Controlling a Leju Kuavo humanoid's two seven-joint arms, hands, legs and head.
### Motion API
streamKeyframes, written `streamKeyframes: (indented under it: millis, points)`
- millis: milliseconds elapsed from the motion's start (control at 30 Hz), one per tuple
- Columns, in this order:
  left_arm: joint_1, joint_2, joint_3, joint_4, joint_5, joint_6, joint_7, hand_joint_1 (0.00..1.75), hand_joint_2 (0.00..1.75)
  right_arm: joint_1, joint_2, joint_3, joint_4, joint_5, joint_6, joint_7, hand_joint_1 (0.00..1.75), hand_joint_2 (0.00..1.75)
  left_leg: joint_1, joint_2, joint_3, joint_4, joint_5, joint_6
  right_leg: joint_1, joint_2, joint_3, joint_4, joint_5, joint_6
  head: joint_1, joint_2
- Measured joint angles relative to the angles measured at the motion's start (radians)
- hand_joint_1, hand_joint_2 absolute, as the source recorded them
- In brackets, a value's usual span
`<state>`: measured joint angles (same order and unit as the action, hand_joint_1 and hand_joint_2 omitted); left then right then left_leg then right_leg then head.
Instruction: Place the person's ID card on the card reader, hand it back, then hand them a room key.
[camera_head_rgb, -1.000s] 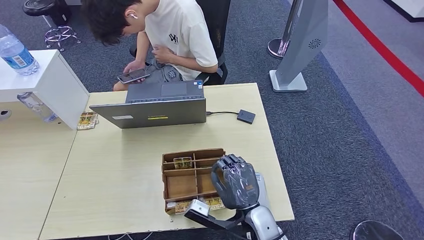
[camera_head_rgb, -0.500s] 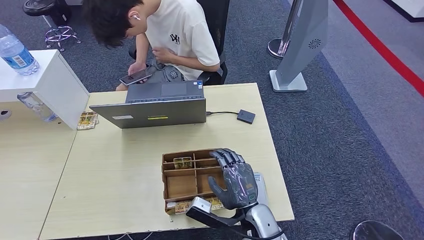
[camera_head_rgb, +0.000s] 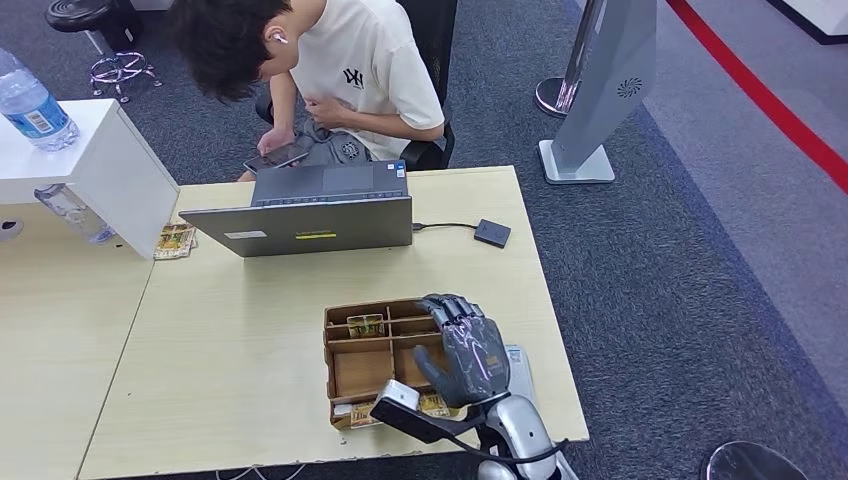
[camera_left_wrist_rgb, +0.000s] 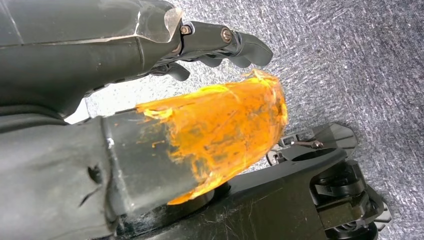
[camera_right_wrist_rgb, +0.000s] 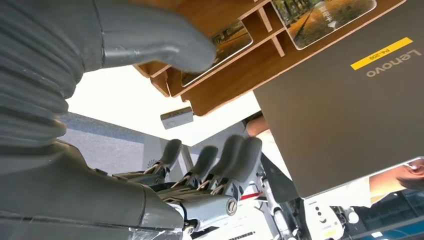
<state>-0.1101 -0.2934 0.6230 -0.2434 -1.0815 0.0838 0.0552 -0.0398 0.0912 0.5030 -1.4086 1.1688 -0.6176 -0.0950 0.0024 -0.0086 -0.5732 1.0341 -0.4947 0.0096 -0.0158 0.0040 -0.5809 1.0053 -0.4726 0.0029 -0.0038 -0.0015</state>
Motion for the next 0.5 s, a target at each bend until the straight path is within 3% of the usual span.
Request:
streamKeyframes:
  millis: [500]
  points:
    - [-0.001,0.000,0.000,0.000,0.000,0.000,0.004,0.00,0.00,-0.024,0.001,-0.017,0.033,-0.013,0.015,0.000,0.73,1.75,0.000,0.000,0.000,0.000,0.000,0.000,0.000,0.000,0.000,0.000,0.000,0.000,0.000,0.000]
